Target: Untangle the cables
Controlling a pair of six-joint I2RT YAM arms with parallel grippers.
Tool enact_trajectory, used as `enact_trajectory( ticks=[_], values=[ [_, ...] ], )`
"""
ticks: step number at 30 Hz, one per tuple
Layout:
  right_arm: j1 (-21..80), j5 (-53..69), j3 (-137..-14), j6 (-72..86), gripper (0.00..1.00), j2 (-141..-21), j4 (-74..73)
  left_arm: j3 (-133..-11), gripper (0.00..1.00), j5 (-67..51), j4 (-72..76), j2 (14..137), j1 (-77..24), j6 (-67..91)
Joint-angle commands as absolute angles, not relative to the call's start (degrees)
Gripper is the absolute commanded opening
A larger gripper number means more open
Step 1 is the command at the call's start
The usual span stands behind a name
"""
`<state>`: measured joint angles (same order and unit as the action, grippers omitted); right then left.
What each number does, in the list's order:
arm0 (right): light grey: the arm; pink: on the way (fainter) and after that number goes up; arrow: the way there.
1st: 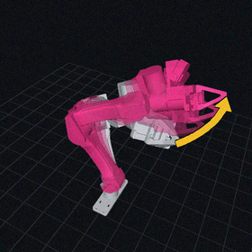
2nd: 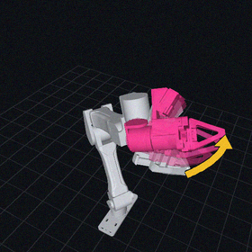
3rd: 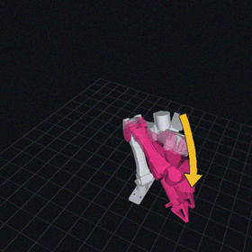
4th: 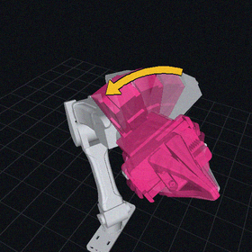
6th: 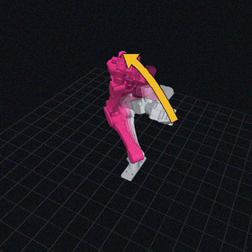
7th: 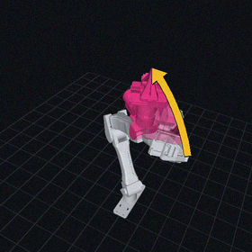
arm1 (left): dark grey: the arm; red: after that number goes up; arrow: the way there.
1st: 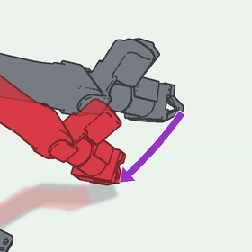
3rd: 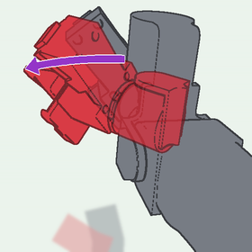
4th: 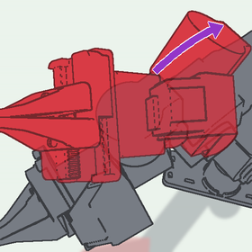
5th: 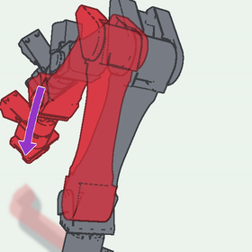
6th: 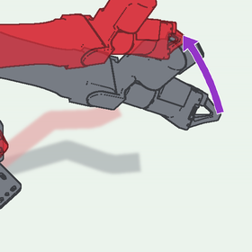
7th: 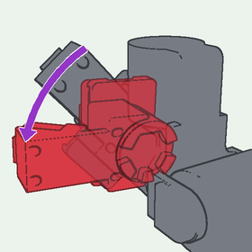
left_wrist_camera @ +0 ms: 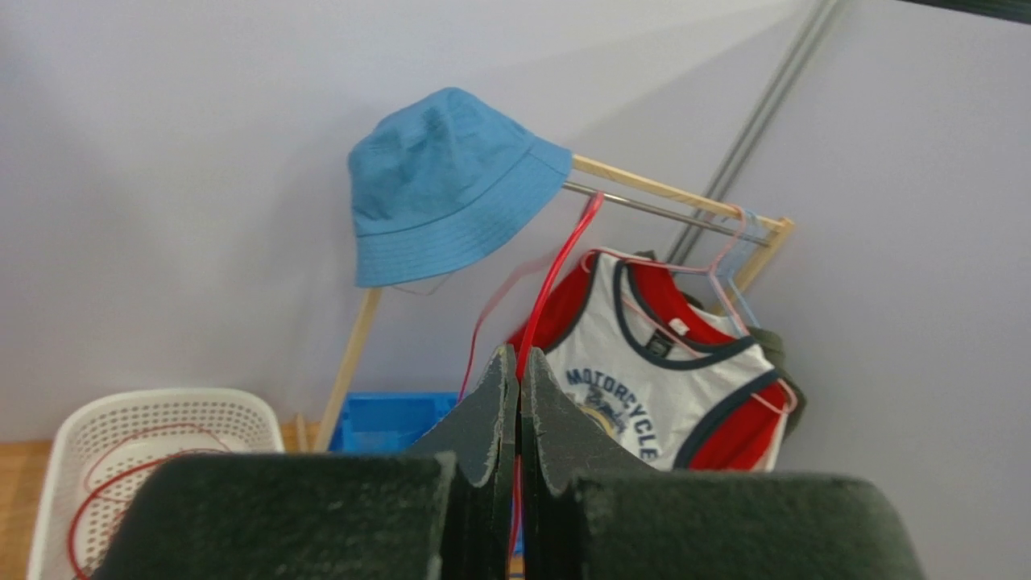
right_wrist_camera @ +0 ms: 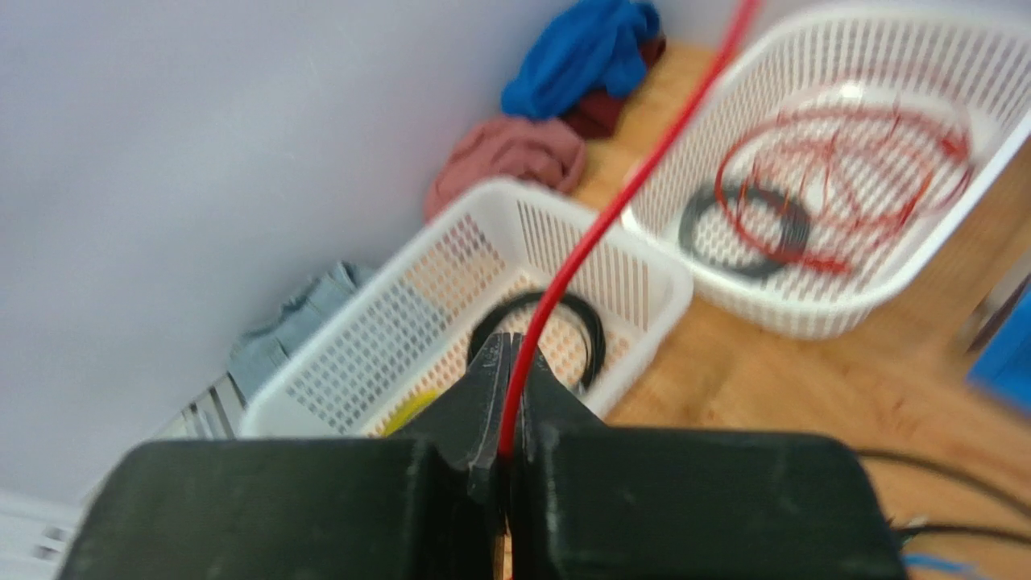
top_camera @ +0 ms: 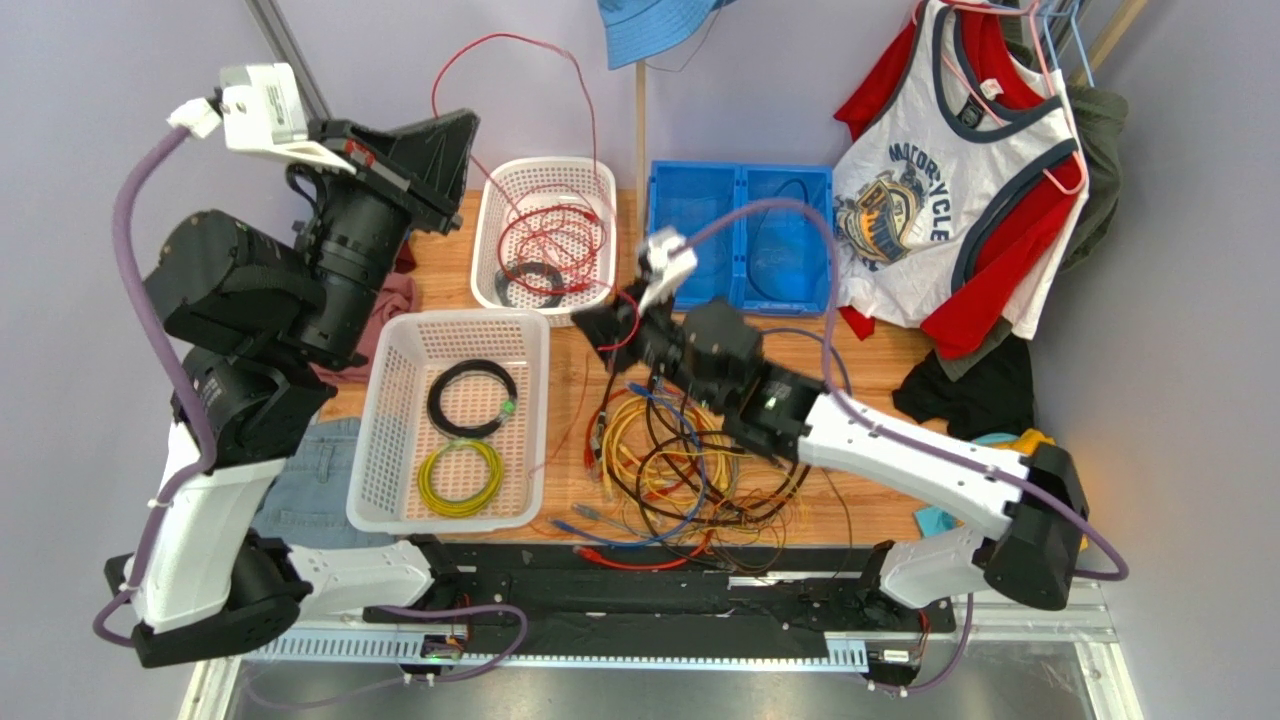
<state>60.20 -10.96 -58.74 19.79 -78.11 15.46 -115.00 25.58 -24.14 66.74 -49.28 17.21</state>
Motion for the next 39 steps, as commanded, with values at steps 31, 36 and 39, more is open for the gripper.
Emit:
enact_trajectory(
  ticks=[31,36,39],
  values=[
    [34.8,22.3,-130.8,25.0,0.0,-122.5,-15.1,-70.8,0.0,33.1,7.4,66.5,-30.7,13.3],
    [32.6,23.6,-133.6,26.6,0.0,-129.3,-7.5,-75.4,0.0,30.0,13.1,76.7,-23.2,17.0],
    [31.3,24.1,-136.0,28.7,0.0,-133.2,-2.4,-78.6,0.0,29.7,16.8,82.9,-22.2,15.7]
  ],
)
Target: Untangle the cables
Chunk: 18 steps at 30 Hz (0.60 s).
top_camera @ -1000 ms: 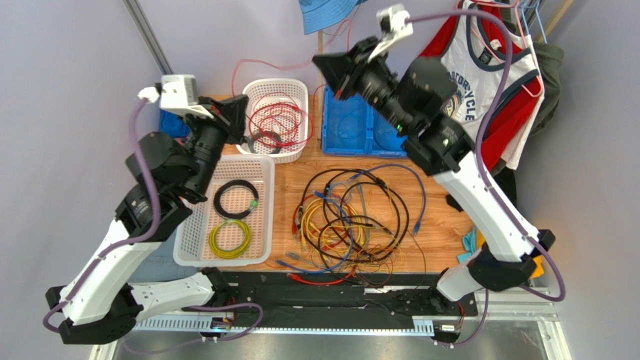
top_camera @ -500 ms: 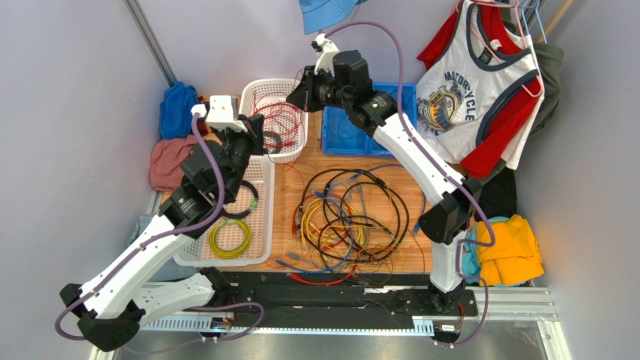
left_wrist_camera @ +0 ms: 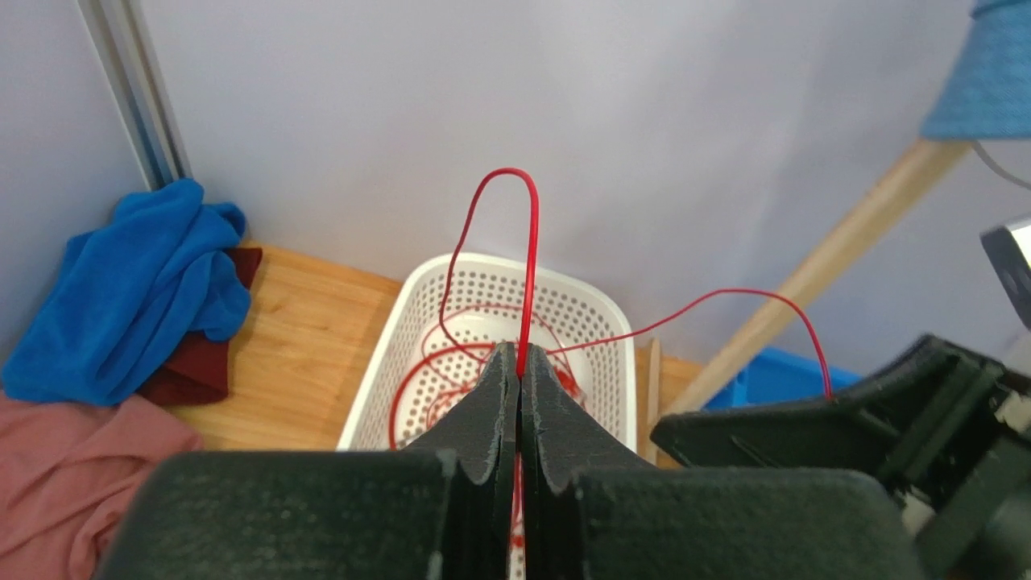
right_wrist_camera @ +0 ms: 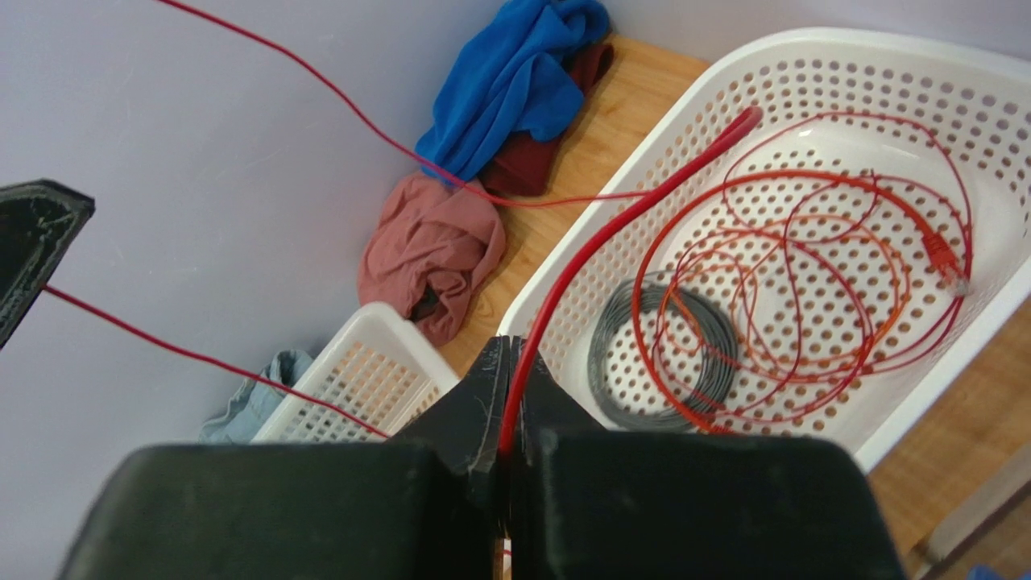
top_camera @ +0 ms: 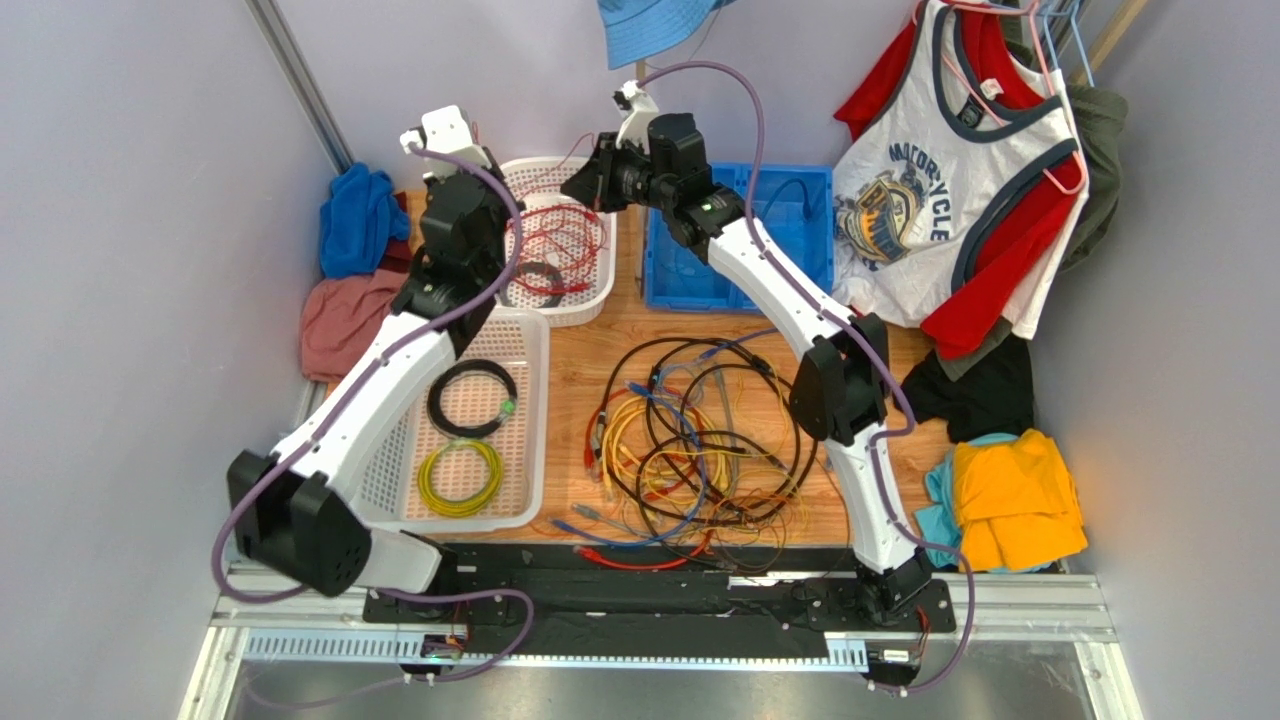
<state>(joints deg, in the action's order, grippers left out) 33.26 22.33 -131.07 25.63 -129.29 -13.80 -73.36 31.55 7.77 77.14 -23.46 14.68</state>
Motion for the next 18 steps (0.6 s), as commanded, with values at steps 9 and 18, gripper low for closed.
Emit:
enact_trajectory(
  ticks=[9,18],
  values=[
    [30.5,22.9,-146.0,29.1,0.0,-145.3,1.5,-89.1,0.0,30.8,19.0,97.4,-19.8,10.0],
    [30.9,23.0,-145.9,29.6,0.41,-148.8,-4.6,-99.7,0.0,34.1,3.9,107.8,-17.0,14.9]
  ],
)
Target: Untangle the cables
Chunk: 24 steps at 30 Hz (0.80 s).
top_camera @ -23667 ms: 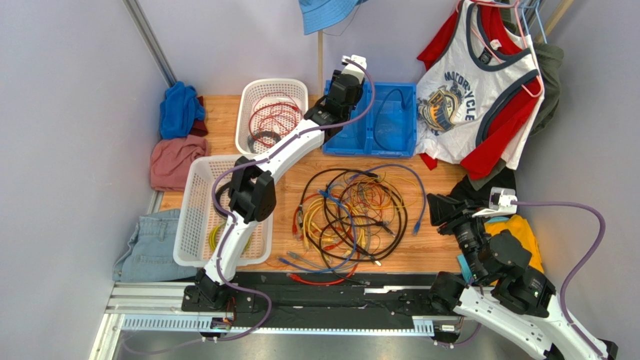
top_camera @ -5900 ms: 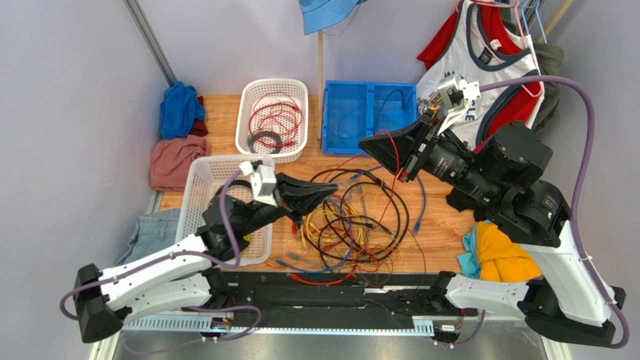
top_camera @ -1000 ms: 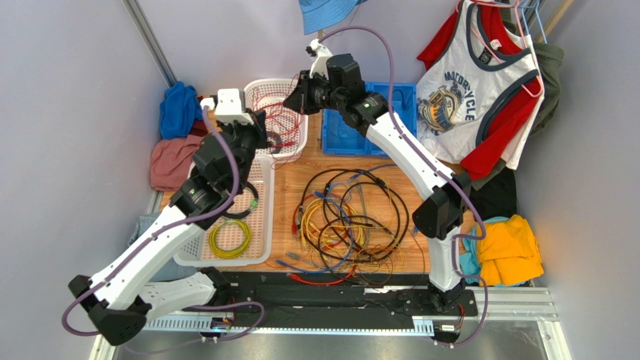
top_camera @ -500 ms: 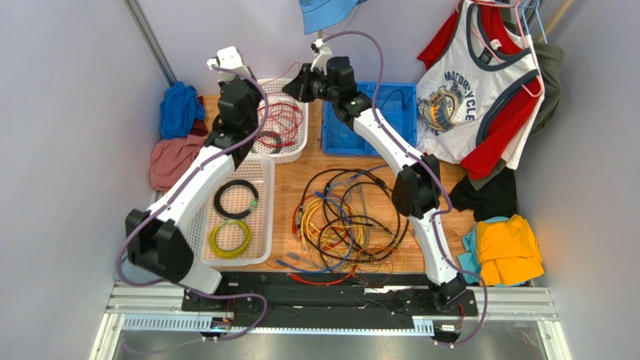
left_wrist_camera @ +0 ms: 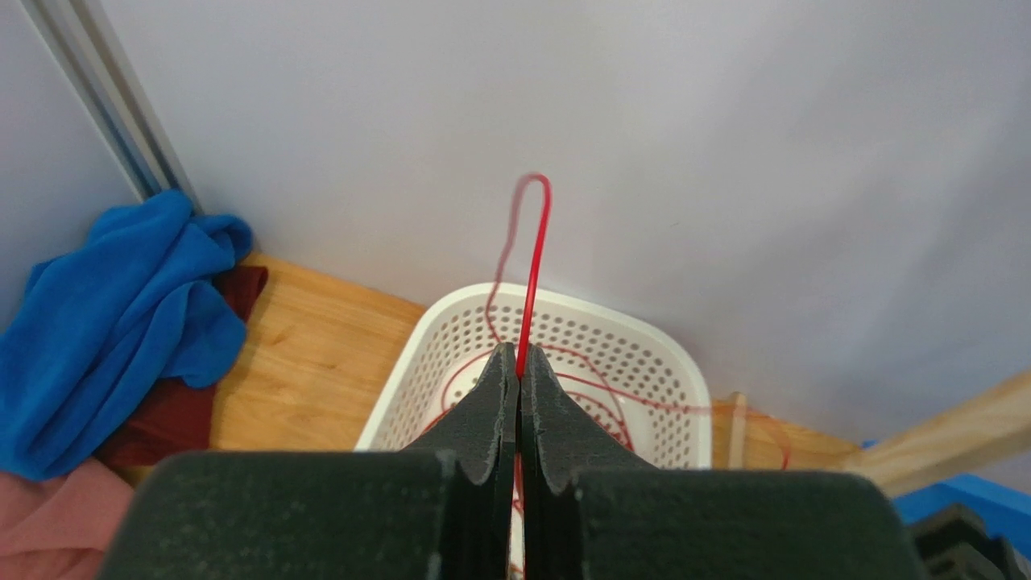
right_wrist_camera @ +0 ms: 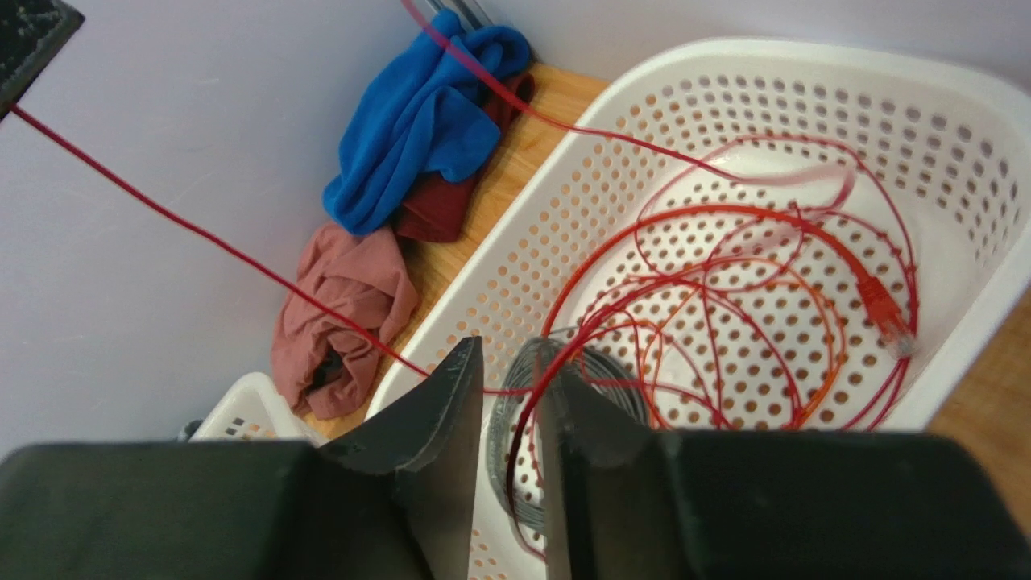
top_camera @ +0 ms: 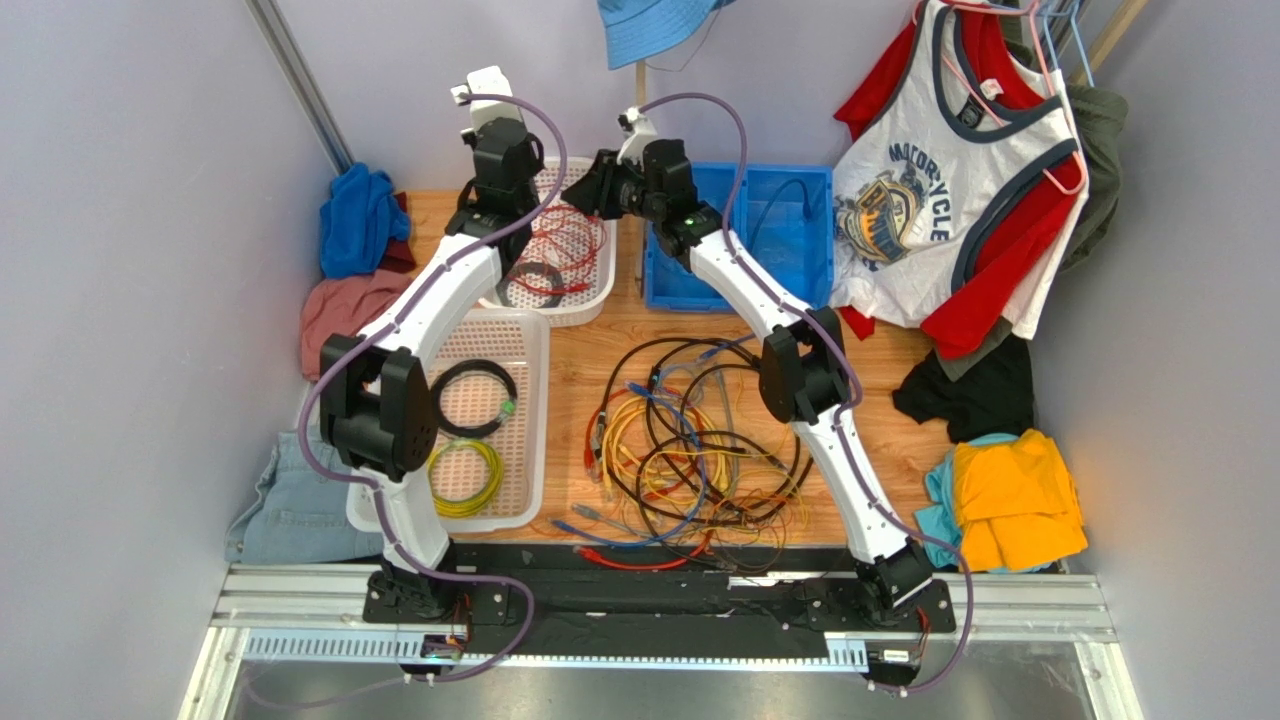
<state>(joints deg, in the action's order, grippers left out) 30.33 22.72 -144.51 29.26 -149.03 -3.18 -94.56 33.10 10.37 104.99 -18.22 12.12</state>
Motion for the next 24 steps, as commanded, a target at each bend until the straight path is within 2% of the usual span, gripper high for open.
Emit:
enact_trajectory(
  ticks=[1,2,3,7,8,9,11,12,15,20,24],
  values=[
    [31.1,22.2,-144.5,29.8,0.58,-148.0,-5.1,-100.5,0.0,34.2,3.0,108.6,-16.8,15.0],
    [31.0,21.8,-142.8,29.9,0.63,-145.9,-4.9,-102.0,0.0,34.7,1.6,109.8,-16.6,14.9],
    [31.4,21.7,-141.0,29.8,0.99,-144.6,-4.0,-102.7,0.0,34.9,1.1,110.5,-16.5,14.4],
    [32.3,19.3,-134.0,29.4,1.0,-138.5,-2.8,-108.6,0.0,35.5,-4.8,113.8,-15.2,14.4],
    [32.5,19.1,-133.4,28.8,1.0,-136.4,-3.2,-110.4,0.04,35.2,-7.3,114.3,-14.7,14.8],
    [32.9,18.8,-132.8,28.5,1.0,-135.4,-3.6,-110.7,0.2,34.9,-8.0,114.2,-14.4,15.3],
    [33.2,18.0,-131.8,27.6,1.0,-132.5,-5.0,-110.4,0.38,33.7,-9.4,112.9,-14.1,16.0],
    [33.7,17.7,-131.3,27.3,1.0,-131.6,-5.4,-110.0,0.56,33.3,-9.7,112.2,-14.1,16.8],
    [34.4,16.4,-128.2,27.2,1.0,-127.9,-5.7,-107.1,0.73,30.9,-9.8,108.7,-14.1,18.9],
    [35.5,12.8,-122.7,27.4,1.0,-121.7,-7.3,-101.6,0.77,28.4,-11.3,101.7,-15.0,22.7],
    [36.5,9.2,-110.4,26.2,1.0,-114.1,-7.9,-93.8,0.77,27.9,-7.7,93.4,-18.4,23.5]
  ],
)
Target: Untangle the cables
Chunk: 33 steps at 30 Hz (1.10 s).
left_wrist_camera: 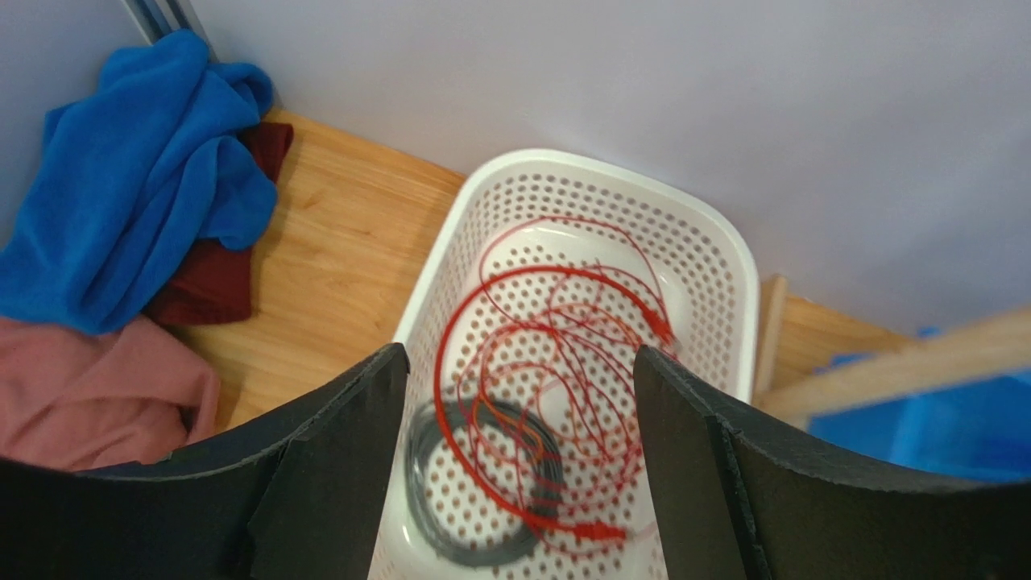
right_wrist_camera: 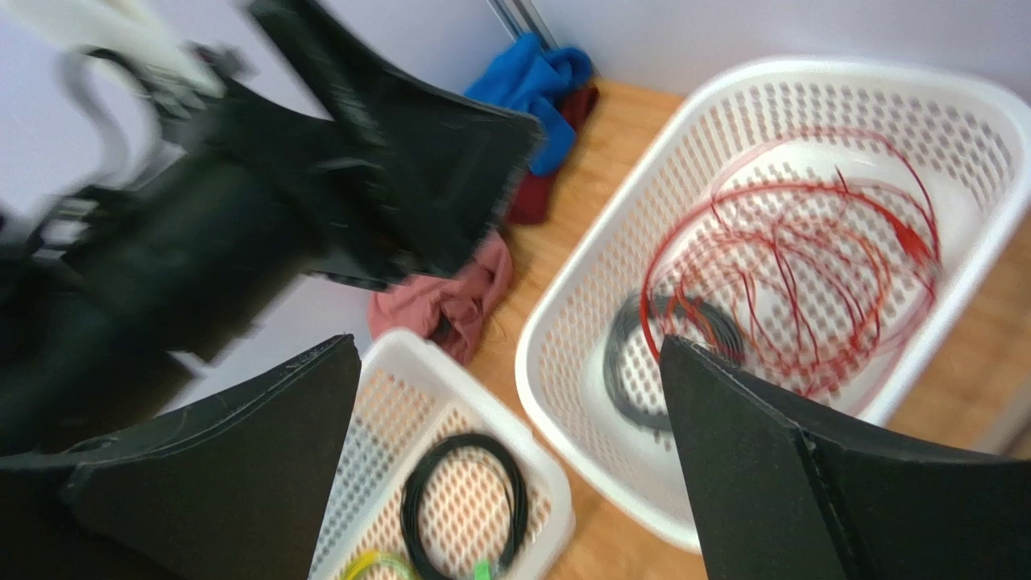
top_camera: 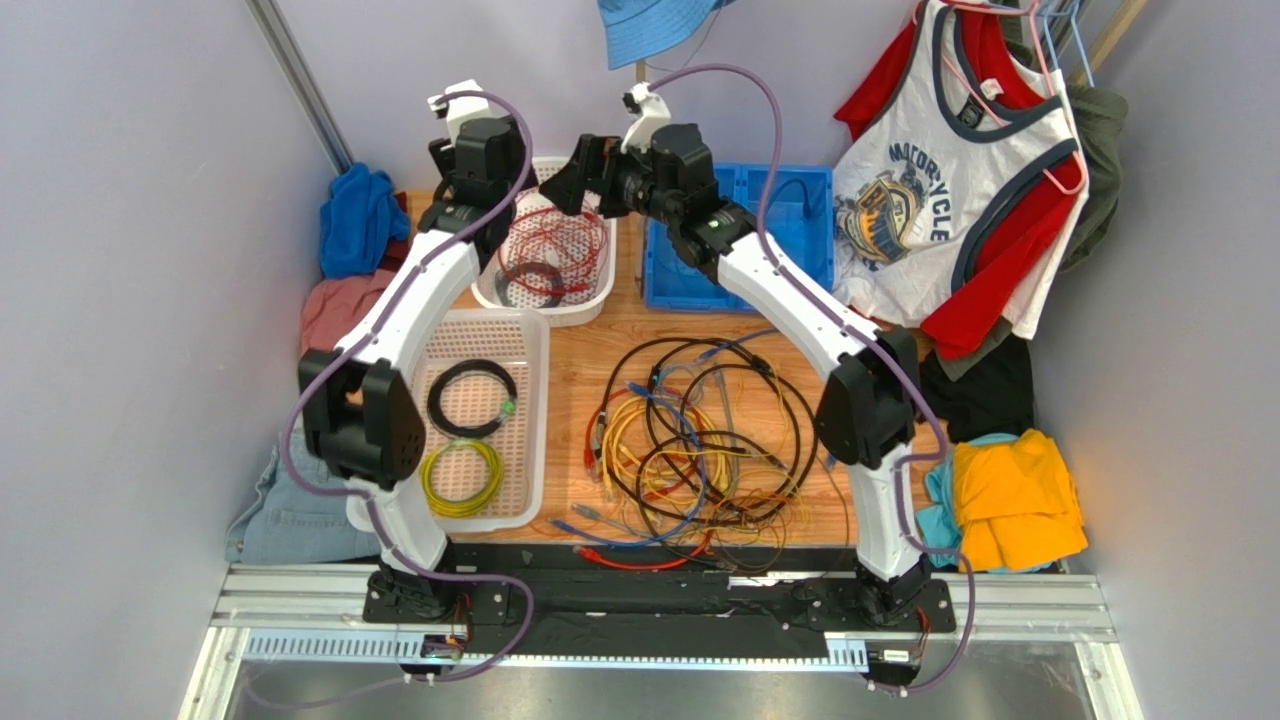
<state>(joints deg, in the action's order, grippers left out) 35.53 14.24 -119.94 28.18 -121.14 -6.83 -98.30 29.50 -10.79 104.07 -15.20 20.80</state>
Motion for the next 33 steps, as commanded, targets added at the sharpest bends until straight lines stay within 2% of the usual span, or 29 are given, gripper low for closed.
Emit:
enact_trajectory(
  ticks=[1,6,7,10,15,16,19,23,27,33],
  values=[
    [36.7,6.4,-107.9,25.4,1.0,-110.1,-8.7,-90.3,0.77,28.1,-6.6,91.3,-19.4,23.9],
    [38.3,-1.7,-88.5,33.3,1.0,-97.3,-9.4,-79.9,0.77,24.5,-8.6,75.6,-26.4,29.0],
    [38.8,-4.3,-81.4,35.0,1.0,-93.1,-8.8,-76.0,0.77,24.3,-9.8,70.7,-28.1,30.2],
    [43.8,-12.6,-72.6,33.1,1.0,-86.9,-11.0,-68.1,0.78,23.6,-10.4,62.2,-32.7,32.9],
    [55.2,-24.7,-67.2,28.7,1.0,-82.0,-19.4,-61.4,0.8,27.5,-15.2,53.7,-41.3,33.9],
    [56.7,-29.7,-66.7,29.4,1.0,-81.4,-22.5,-60.3,0.86,28.8,-16.0,52.3,-44.4,33.6],
    [62.0,-36.7,-65.7,31.8,1.0,-81.3,-28.2,-59.1,0.89,29.9,-17.7,51.5,-50.1,34.5],
    [63.5,-32.9,-59.3,35.9,1.0,-77.1,-29.3,-56.3,0.96,28.4,-20.7,52.1,-55.0,40.5],
    [64.6,-33.5,-47.0,38.7,1.0,-65.3,-25.4,-49.3,0.99,23.7,-20.5,50.4,-55.5,48.6],
    [64.7,-37.5,-37.8,42.9,0.99,-49.5,-28.9,-35.8,0.94,16.4,-10.5,44.5,-55.7,48.4]
  ],
)
